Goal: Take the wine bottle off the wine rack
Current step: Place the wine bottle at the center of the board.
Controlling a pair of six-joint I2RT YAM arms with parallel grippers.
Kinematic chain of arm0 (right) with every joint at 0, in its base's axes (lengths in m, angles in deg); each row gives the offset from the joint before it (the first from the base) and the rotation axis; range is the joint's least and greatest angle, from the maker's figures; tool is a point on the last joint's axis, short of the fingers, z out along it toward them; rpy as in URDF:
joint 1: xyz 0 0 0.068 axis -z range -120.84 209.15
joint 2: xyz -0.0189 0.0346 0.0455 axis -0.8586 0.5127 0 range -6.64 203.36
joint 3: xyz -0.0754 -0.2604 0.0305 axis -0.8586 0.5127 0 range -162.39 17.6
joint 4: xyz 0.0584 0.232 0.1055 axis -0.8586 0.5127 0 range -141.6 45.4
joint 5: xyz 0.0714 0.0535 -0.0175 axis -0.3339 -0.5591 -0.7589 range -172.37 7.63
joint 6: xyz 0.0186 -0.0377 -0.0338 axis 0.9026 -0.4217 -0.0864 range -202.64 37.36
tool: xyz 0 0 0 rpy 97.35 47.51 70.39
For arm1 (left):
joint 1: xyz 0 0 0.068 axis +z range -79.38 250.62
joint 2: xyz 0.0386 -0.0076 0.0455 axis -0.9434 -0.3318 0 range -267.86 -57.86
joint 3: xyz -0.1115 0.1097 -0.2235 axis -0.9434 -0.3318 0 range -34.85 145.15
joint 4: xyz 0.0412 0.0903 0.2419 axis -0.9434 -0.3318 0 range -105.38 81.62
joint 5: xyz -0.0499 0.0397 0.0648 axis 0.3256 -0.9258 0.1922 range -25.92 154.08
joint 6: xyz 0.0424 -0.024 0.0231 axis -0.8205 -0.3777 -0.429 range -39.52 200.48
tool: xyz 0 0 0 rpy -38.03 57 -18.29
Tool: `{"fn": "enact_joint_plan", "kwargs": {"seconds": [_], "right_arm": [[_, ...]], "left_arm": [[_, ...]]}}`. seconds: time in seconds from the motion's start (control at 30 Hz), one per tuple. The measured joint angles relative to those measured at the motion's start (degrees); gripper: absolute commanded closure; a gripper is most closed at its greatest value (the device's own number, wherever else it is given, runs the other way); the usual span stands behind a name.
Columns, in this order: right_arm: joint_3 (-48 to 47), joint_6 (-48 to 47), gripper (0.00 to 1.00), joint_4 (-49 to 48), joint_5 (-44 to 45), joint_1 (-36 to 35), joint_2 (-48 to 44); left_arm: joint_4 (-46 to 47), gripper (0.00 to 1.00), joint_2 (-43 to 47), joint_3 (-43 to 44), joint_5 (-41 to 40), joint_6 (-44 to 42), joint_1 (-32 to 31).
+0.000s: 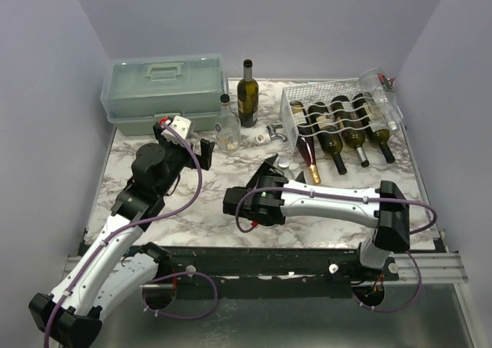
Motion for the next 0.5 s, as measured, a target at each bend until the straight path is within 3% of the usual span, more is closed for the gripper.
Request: {"fn": "enact_joint_plan", "kwargs": {"seconds": [0.5], "right_arm": [[0.0,5.7,0.14,0.6,-0.2,-5.2,-9.4]], "left_arm": [[0.0,0.01,-0.5,0.0,-0.6,-0.2,0.0]]}}
